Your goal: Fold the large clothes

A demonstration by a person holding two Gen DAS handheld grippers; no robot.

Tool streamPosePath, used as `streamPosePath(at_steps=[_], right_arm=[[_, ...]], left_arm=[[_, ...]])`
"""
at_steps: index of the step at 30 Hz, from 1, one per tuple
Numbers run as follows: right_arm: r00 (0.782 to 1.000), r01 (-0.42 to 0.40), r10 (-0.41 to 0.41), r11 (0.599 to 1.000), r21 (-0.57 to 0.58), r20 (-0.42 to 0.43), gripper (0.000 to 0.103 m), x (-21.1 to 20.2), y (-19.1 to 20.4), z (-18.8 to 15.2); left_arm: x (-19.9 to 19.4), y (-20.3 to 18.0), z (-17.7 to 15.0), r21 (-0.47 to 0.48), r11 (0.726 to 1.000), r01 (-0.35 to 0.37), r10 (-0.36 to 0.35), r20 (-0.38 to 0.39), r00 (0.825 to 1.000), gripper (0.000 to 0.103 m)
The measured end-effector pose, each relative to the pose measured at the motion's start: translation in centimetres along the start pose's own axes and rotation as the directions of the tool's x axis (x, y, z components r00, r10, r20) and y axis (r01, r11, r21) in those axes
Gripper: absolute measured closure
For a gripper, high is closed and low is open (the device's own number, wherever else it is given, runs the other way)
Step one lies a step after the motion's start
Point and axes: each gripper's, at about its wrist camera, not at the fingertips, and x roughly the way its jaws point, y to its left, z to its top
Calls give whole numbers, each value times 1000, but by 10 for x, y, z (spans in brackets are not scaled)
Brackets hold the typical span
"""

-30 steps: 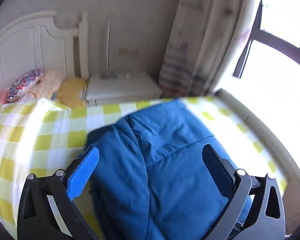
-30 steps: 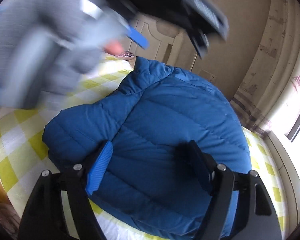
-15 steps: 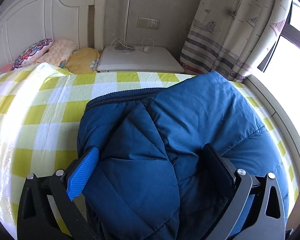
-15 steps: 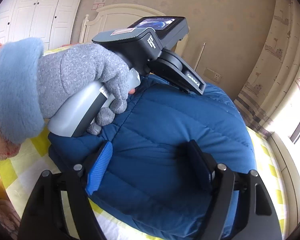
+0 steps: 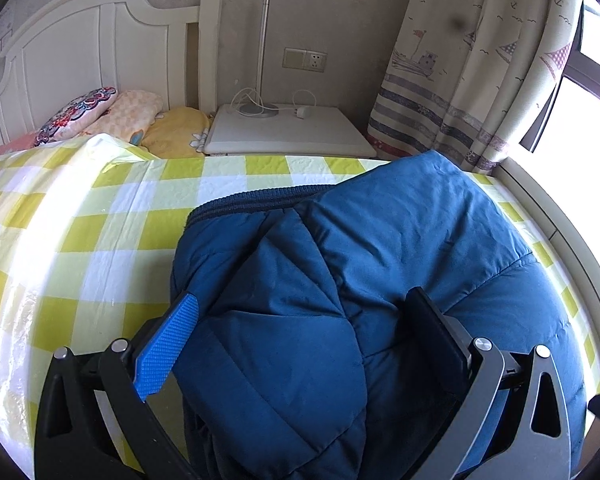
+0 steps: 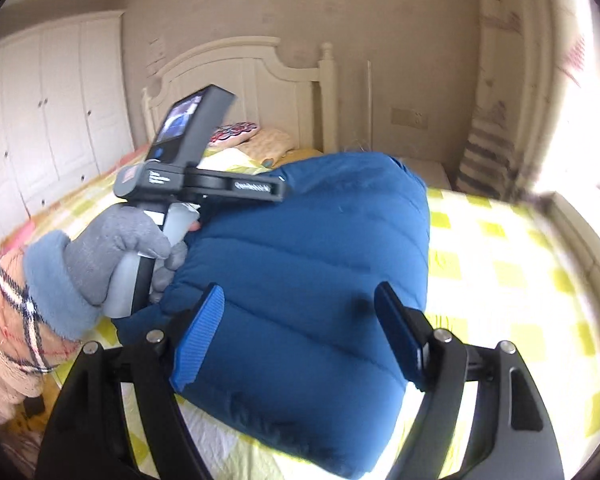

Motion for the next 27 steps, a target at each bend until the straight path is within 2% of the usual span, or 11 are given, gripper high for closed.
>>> streamPosePath(at_steps=[4, 5, 6, 7, 10, 14, 15, 17, 21, 25, 27], right_arm=[[1000, 14, -15, 999, 28, 21, 18, -15, -3, -4], [999, 14, -16, 999, 41, 41, 15, -23, -5, -3], [997, 15, -18, 999, 51, 70, 5, -34, -6, -3], [995, 17, -23, 998, 59, 99, 2, -45, -6, -2], [986, 49, -62, 995, 86, 155, 2, -74, -5, 0], [985, 97, -112, 988, 119, 133, 2, -99, 2, -1], [983, 100, -116, 988, 121, 139, 2, -104, 2, 0], [979, 100, -120, 987, 126, 162, 2, -119, 6, 1], [978, 140, -152, 986, 87, 145, 2, -134, 18, 6], [977, 165, -168, 986, 36, 131, 2, -149, 40, 3], [977, 167, -168, 986, 22, 127, 2, -152, 45, 2]], left_arm=[[-23, -4, -5, 15, 998, -63, 62, 46, 997, 4], [-34, -6, -7, 21, 996, -86, 84, 60, 995, 4], [-45, -7, -9, 25, 994, -107, 105, 76, 992, 4], [-61, -9, -12, 27, 992, -125, 122, 108, 987, 4], [-132, -21, -32, 52, 983, -178, 161, 239, 958, 4], [-208, -39, -63, 31, 946, -322, 298, 303, 905, 4], [-220, -42, -69, 26, 942, -335, 311, 308, 899, 4], [-250, -51, -86, 31, 945, -325, 298, 323, 898, 4], [-291, -69, -111, 64, 958, -278, 239, 354, 904, 4], [-311, -73, -124, 50, 950, -307, 270, 358, 894, 4], [-314, -72, -129, 39, 951, -306, 274, 349, 896, 4]])
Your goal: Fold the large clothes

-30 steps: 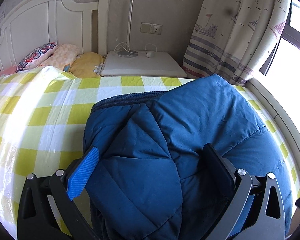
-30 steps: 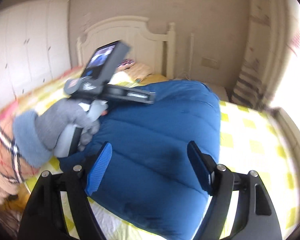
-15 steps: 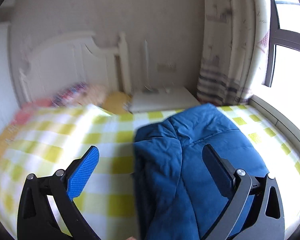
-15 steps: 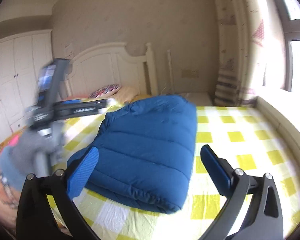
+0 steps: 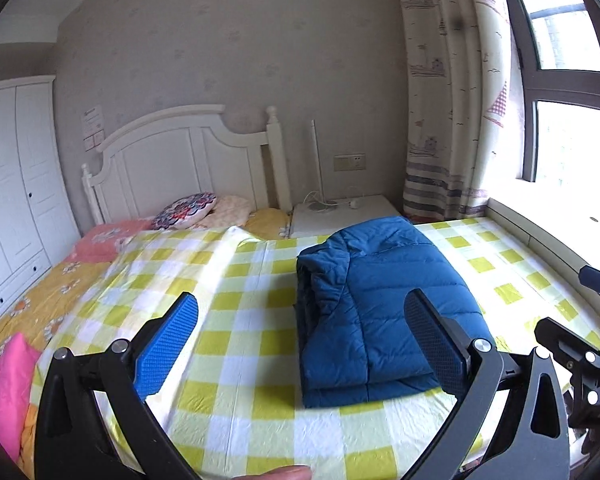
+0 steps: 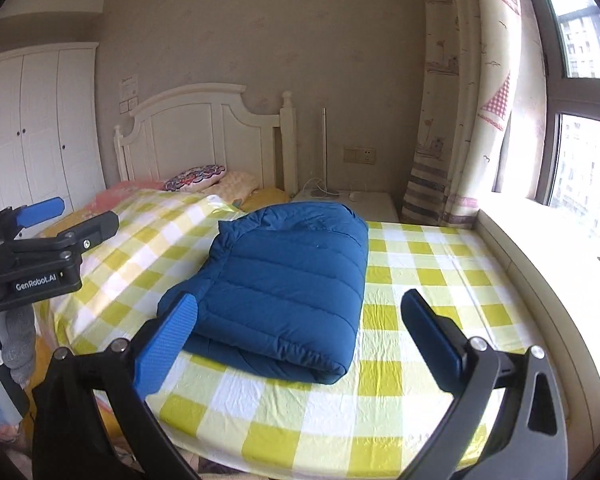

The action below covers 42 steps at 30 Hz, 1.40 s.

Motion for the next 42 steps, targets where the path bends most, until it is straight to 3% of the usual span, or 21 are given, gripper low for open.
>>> streamPosePath(at_steps=[14, 42], right_arm=[[1000, 3, -3, 1000, -18, -5, 2, -6, 8, 1], [1000, 13, -13, 1000, -18, -10, 2, -5, 9, 0]], left_arm=[[3, 10, -14, -22, 1000, -8, 7, -52, 999, 4], [3, 15, -17, -31, 999, -15, 14, -52, 999, 4]])
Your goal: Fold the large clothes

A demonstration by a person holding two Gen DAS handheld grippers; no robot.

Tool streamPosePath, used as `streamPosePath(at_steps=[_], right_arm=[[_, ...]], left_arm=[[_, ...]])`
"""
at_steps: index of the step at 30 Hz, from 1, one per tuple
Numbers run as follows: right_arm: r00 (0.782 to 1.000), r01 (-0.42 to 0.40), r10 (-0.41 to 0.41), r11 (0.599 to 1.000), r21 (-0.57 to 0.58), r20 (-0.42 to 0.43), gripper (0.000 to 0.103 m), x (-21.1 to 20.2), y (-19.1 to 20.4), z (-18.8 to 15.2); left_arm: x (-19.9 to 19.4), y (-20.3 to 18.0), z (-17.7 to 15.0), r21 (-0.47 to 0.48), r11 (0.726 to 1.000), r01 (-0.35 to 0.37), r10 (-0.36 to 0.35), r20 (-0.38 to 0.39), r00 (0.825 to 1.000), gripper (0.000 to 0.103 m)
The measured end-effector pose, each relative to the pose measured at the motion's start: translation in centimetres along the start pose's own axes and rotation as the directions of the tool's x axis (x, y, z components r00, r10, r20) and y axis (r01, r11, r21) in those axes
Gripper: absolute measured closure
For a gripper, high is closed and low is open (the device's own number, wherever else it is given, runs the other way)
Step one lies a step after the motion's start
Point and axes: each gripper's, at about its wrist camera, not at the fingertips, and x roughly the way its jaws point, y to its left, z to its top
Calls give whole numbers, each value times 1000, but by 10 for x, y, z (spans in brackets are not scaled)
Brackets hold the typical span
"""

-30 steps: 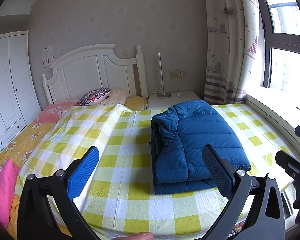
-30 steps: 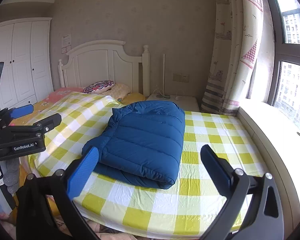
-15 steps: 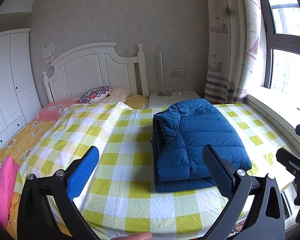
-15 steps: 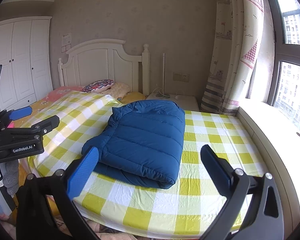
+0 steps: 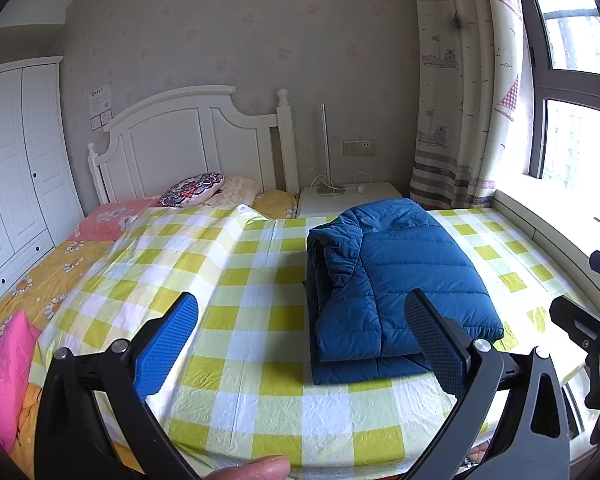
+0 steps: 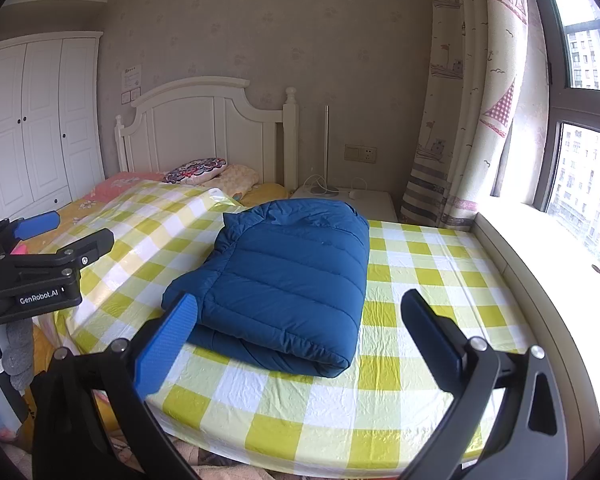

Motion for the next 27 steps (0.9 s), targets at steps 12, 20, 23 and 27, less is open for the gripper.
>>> streamPosePath(at_steps=[12, 20, 23, 27], right_arm=[[1000, -5, 5, 1000, 0, -12, 2, 3, -1, -2], [997, -21, 23, 1000, 19, -78, 2, 29, -8, -14], [997, -17, 21, 998, 53, -76, 2, 38, -22, -14], [989, 133, -128, 989, 58, -79, 2, 53, -91, 3]], left_arm=[[-4, -2, -3, 9, 1000, -25, 24, 6, 1000, 4], [14, -13, -16, 44, 999, 24, -23, -40, 999, 4], [39, 2, -14, 36, 997, 66, -61, -115, 991, 4], [89, 74, 4, -45, 999, -26, 18, -168, 986, 4]])
